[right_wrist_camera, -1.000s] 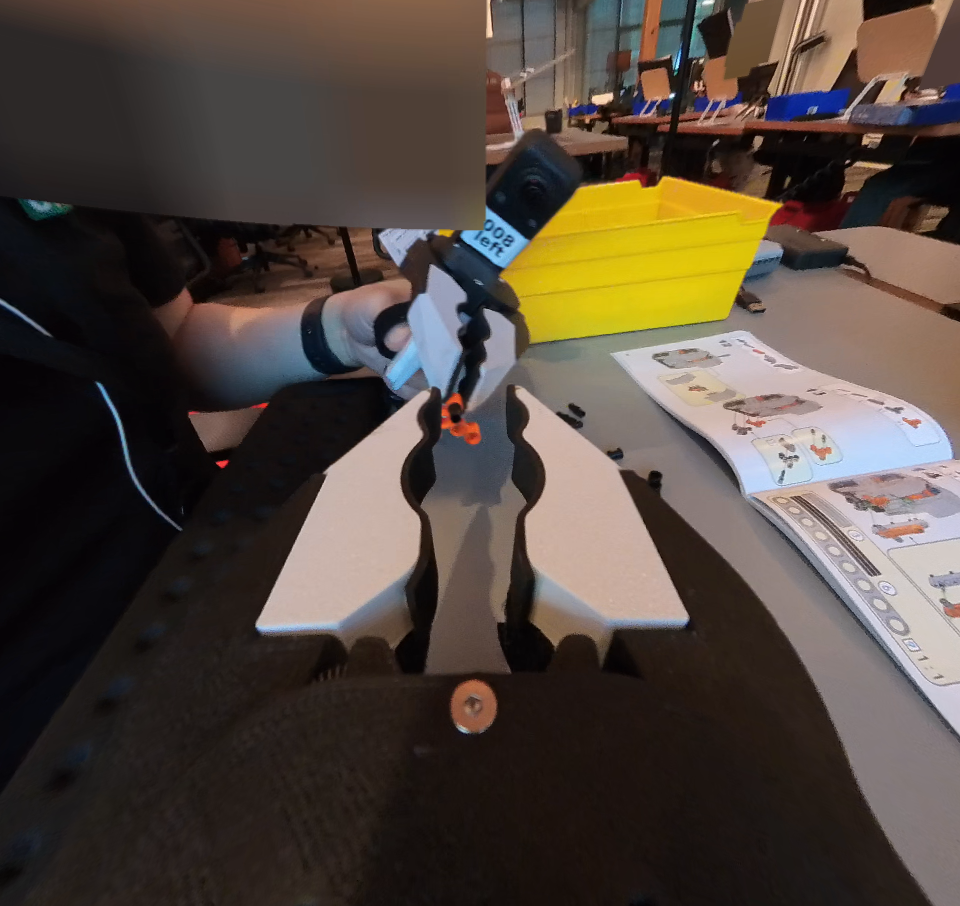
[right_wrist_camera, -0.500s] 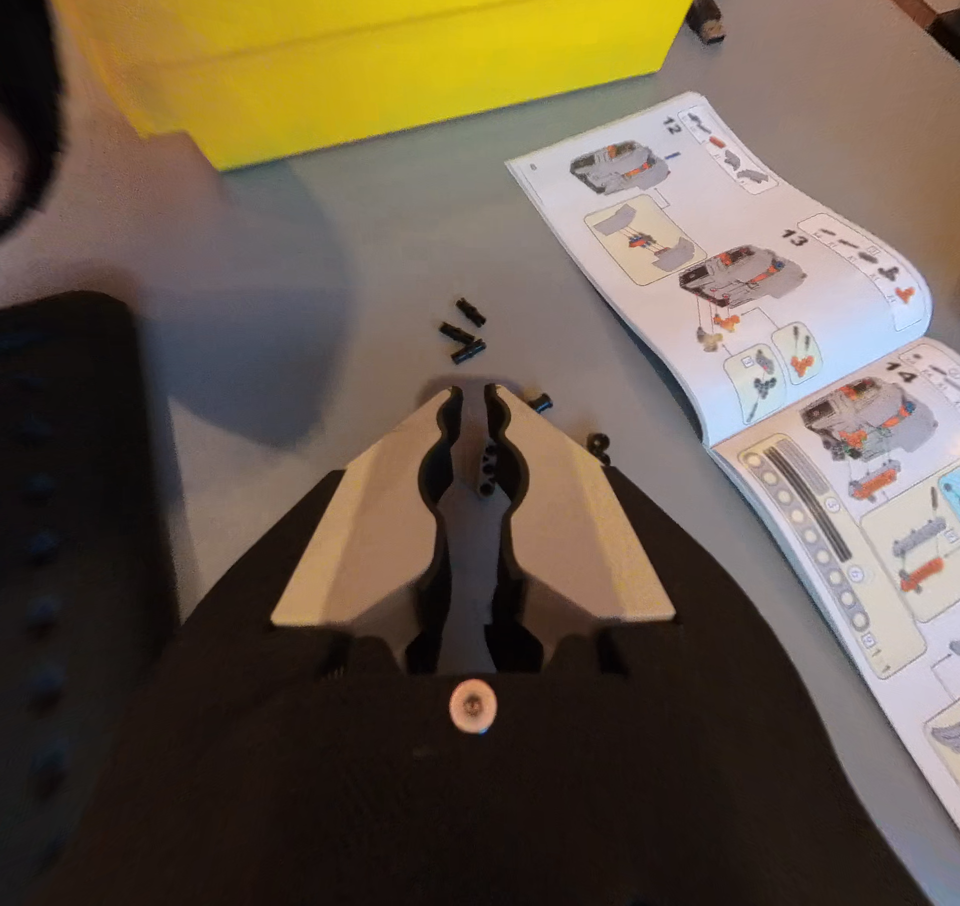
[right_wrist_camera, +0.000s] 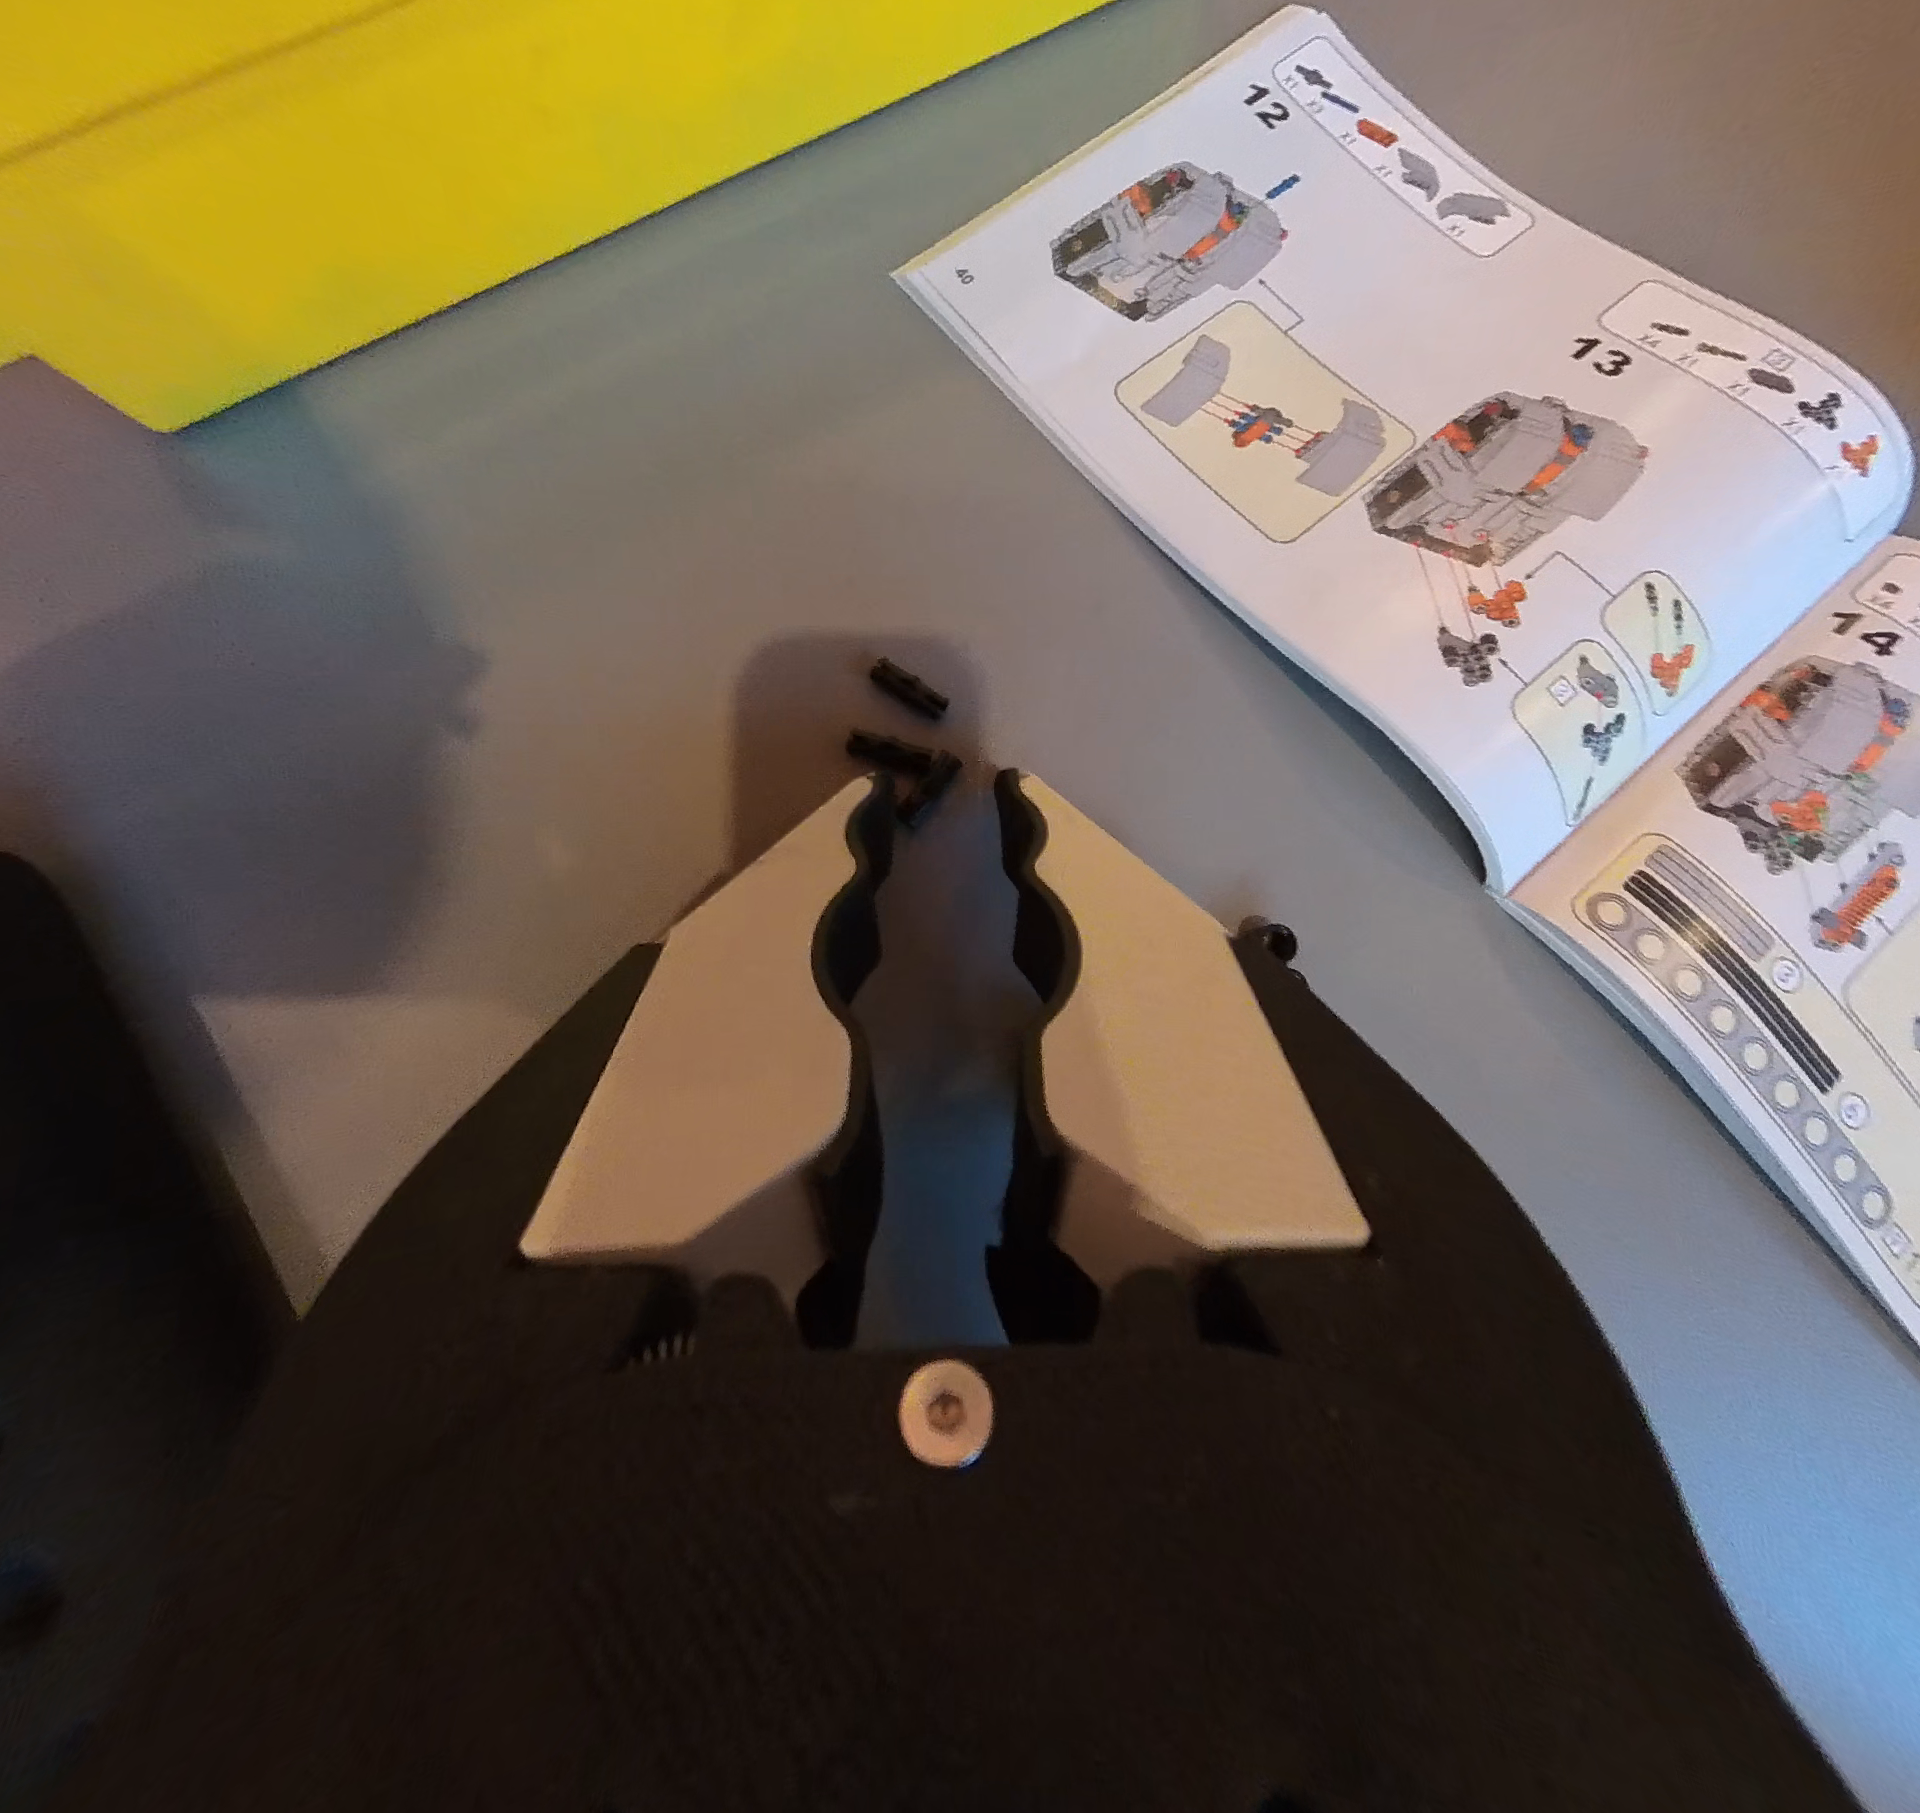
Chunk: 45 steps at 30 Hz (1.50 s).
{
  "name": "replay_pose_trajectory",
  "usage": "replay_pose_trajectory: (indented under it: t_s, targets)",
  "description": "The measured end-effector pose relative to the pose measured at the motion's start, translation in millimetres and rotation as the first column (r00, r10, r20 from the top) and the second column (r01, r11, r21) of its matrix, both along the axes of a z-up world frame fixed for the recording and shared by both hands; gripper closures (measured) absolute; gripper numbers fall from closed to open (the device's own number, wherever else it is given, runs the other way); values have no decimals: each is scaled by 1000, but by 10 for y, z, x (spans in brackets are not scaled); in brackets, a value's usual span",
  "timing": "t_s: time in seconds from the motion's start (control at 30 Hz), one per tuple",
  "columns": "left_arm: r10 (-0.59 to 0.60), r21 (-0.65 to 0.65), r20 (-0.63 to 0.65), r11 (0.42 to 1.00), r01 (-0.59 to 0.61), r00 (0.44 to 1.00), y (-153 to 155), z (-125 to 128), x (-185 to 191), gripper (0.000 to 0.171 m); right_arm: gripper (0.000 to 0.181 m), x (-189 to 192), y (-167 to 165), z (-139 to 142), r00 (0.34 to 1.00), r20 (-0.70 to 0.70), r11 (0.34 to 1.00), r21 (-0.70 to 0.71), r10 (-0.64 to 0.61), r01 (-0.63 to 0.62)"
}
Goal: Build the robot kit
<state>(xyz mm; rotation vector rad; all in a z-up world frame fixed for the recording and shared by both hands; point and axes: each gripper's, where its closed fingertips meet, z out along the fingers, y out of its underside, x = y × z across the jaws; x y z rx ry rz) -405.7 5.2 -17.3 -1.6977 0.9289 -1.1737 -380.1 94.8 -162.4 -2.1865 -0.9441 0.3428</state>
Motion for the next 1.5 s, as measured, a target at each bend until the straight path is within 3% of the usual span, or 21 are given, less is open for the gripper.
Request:
replay_pose_trajectory:
  t_s: [0.33, 0.47, 0.63, 0.73, 0.8, 0.93, 1.0, 1.1, 1.23, 1.5]
  targets:
    - [-6, -16, -4, 1000, 6, 1000, -33, -68, -62, 168, 178, 20, -60, 0, 999, -37, 998, -48, 34, -36]
    - [-7, -65, -25, 998, 6, 1000, -17, -195, 1, 168, 178, 286, -397, 232, 979, -54, 975, -96, 198, -203]
    - [-107, -126, -65, 987, 99, 992, -89, -469, 454, 168, 178, 1164, -760, 213, 896, 104, 901, -110, 431, -420]
    - [-160, -134, -113, 980, 144, 981, -65, -617, 778, 168, 178, 1557, -847, 154, 842, 272, 884, -190, 466, -427]
    - [-184, -133, -161, 978, 164, 970, -45, -688, 940, 168, 178, 1762, -865, 184, 751, 428, 864, -240, 503, -442]
    - [-194, -133, -195, 976, 170, 961, -15, -690, 1092, 168, 177, 2314, -995, 192, 497, 620, 793, -505, 607, -340]
    - [-180, -141, -199, 978, 153, 963, 13, -691, 1080, 168, 177, 2577, -1019, 199, 411, 651, 764, -600, 638, -236]
    - [-138, -147, -193, 983, 111, 971, 67, -672, 987, 168, 177, 2884, -1095, 206, 334, 645, 705, -703, 687, -92]
    - [-95, -155, -188, 986, 66, 978, 122, -643, 822, 168, 177, 3105, -1176, 186, 303, 634, 650, -758, 712, 59]
    - [-84, -164, -192, 985, 52, 978, 124, -637, 721, 168, 177, 3220, -1137, 113, 308, 661, 654, -743, 684, 142]
